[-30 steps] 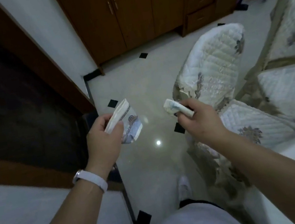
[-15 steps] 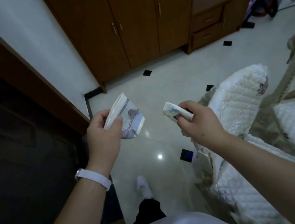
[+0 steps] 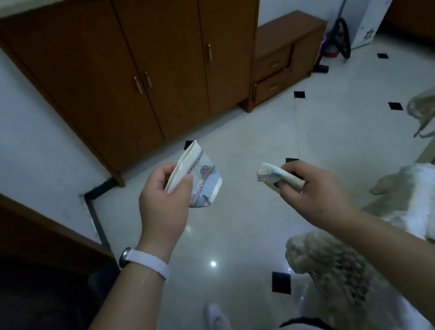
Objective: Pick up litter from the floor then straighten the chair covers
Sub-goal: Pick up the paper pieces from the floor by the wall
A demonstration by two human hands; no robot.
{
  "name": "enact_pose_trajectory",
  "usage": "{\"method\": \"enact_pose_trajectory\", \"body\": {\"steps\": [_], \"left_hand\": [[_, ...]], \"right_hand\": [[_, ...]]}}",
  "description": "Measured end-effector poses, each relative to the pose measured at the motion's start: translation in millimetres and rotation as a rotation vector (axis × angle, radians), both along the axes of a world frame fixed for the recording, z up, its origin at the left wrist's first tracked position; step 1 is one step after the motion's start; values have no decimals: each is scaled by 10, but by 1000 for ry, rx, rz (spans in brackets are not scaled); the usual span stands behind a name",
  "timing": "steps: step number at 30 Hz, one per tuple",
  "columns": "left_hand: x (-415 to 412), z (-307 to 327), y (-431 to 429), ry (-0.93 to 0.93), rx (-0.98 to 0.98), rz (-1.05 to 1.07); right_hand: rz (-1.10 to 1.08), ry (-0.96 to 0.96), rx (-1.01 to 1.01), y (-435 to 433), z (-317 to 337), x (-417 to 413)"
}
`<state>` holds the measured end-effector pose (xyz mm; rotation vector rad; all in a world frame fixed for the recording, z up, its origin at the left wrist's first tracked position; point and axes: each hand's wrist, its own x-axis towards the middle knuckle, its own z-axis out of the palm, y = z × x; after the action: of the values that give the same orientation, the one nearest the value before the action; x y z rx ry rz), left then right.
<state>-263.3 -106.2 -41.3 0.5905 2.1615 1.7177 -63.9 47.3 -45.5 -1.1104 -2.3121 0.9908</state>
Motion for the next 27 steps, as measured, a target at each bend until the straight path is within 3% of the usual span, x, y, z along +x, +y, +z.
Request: {"method": "enact_pose_trajectory", "body": {"steps": [8, 14, 20, 27], "left_hand": [[-726, -48, 745, -36, -24, -176], [-1080, -221, 1514, -58, -110, -228], [-1394, -226, 2545, 10, -214, -313], [-1531, -4, 4158, 82, -208, -379]], "right_hand": [[-139, -64, -7, 538, -48, -584], [-205, -10, -45, 1227, -180, -977], [-209, 52, -145, 2277, -375, -1418], [-285, 126, -124, 3735, -146, -1469]]}}
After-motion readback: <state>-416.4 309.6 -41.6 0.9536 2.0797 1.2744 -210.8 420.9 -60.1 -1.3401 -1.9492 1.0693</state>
